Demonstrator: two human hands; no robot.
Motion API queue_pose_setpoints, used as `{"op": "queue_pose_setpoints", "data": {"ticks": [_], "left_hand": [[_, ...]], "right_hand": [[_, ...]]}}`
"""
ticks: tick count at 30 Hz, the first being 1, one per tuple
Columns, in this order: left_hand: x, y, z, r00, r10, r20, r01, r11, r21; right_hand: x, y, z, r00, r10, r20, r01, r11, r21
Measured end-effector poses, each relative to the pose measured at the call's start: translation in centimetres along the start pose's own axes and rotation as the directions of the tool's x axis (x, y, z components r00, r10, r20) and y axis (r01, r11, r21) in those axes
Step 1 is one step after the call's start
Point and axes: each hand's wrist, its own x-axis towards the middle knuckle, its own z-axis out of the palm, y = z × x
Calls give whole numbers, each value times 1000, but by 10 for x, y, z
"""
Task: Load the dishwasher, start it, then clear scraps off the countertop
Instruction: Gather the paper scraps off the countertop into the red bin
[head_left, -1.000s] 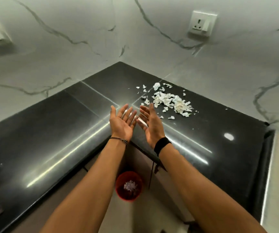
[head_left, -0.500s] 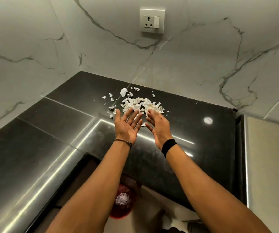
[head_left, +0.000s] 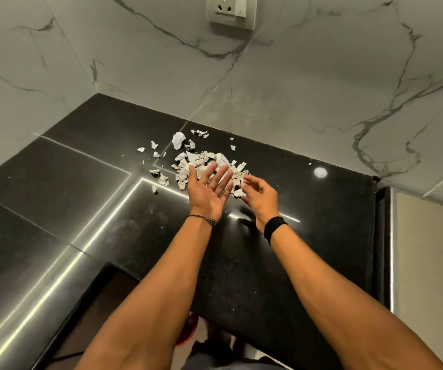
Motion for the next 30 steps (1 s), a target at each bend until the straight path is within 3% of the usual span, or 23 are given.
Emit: {"op": "queue_pose_setpoints", "data": {"ticks": [4,6,9,11,19,23,26,30], "left_hand": [[26,-8,8,996,-84,30,82,996,39],[37,-7,10,993,-111,50,108,993,45],[58,-4,7,989,-132,60,129,990,51],[65,-3,5,988,-139,69,136,989,53],[87,-11,1,985,-165,60,162,985,52],[89,-17,4,992,-119,34,117,992,39],[88,-24,4,995,-103,19,102,994,38],[85,-32,1,994,-105,14,104,994,20]], "right_hand": [[11,10,-5,996,1,-87,-10,995,-104],[20,13,-8,997,-10,-82,-10,969,-247],[31,21,-7,997,-79,21,76,801,-594],[35,26,-1,990,-113,88,142,695,-705],[32,36,9,921,-276,275,383,508,-772],[29,24,-1,918,-225,328,396,441,-805],[25,20,-12,947,-184,263,320,483,-815],[22,13,-21,995,-100,-14,75,826,-558]]}}
